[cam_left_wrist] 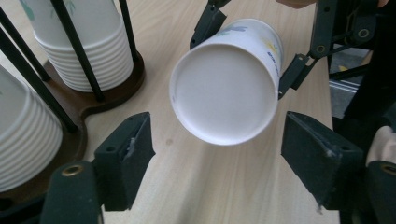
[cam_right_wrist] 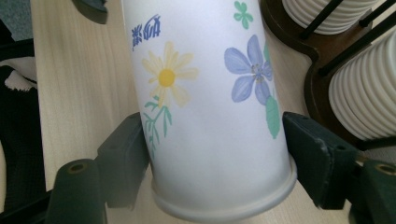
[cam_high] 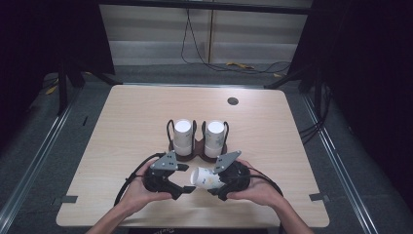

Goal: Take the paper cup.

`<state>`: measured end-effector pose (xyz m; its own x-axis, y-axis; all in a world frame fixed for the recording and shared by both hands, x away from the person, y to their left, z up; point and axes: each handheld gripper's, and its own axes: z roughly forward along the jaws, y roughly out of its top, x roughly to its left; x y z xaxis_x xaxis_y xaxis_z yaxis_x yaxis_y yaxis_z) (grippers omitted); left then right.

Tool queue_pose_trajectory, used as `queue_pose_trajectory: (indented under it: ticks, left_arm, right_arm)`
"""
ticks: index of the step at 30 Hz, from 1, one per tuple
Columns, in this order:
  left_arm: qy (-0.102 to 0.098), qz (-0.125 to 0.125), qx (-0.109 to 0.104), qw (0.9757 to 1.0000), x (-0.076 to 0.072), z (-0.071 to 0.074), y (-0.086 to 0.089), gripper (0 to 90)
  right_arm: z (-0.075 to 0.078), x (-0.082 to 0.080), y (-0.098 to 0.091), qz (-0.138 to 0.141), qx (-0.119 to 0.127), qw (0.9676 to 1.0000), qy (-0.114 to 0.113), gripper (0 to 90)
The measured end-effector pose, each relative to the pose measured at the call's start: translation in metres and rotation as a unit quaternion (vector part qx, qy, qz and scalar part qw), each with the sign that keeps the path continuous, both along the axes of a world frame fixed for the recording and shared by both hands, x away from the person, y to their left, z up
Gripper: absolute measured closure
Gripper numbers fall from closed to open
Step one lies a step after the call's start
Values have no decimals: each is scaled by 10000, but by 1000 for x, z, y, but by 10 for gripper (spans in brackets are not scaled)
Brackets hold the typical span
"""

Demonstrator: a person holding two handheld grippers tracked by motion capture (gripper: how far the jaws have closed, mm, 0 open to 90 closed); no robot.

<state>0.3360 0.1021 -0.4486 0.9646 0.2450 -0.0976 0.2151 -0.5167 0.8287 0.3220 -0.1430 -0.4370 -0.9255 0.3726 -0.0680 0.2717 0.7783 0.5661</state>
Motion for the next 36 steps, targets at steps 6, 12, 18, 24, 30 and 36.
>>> queue_pose_trajectory:
  ticks: [6,12,18,24,30,36]
  left_arm:
    - [9,-45,13,10000,-2,-3,-2,275]
    - [35,-70,19,10000,-3,-5,-4,270]
    - [40,-63,64,10000,-2,-5,-3,265]
    - [34,-101,29,9999,-3,-4,-4,298]
    - [121,-160,103,9997,-2,-6,-6,285]
    - [136,-183,98,9997,-2,-5,-6,308]
  right_arm:
    - [-3,0,2,86,-183,9998,-17,267]
    - [-3,-1,5,138,-269,9995,-29,267]
    - [-4,-2,9,216,-319,9992,-54,267]
    - [-5,-2,10,244,-347,9991,-33,267]
    - [-6,-2,14,300,-404,9987,8,268]
    - [-7,-3,16,346,-426,9985,-10,269]
